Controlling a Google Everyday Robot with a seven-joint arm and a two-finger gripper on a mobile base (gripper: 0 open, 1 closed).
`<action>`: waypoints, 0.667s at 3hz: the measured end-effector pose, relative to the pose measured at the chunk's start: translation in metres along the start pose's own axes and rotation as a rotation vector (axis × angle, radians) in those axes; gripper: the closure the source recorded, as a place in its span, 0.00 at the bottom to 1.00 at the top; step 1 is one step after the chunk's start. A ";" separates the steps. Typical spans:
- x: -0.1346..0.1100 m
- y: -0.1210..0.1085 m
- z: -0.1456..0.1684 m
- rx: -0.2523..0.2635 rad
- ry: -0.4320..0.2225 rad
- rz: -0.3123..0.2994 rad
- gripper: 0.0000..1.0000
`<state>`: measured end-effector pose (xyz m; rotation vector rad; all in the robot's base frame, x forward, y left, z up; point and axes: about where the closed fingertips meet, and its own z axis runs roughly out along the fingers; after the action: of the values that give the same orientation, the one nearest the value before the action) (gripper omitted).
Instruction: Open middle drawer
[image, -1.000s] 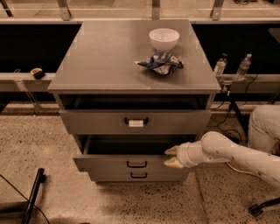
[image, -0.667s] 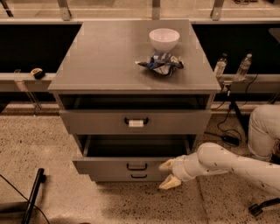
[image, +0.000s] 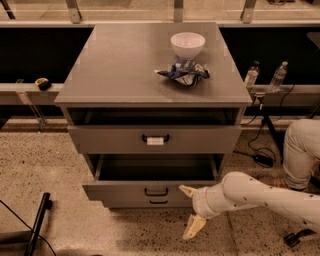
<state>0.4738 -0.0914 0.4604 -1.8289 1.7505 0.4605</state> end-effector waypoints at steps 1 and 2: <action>-0.004 -0.018 -0.004 0.032 -0.008 -0.033 0.00; 0.001 -0.050 -0.001 0.058 -0.002 -0.028 0.00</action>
Offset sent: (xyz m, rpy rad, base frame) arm 0.0955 -0.0082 0.0119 -0.0048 -0.0933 -0.0463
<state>0.5229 -0.0934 0.4689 -1.8097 1.7168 0.3961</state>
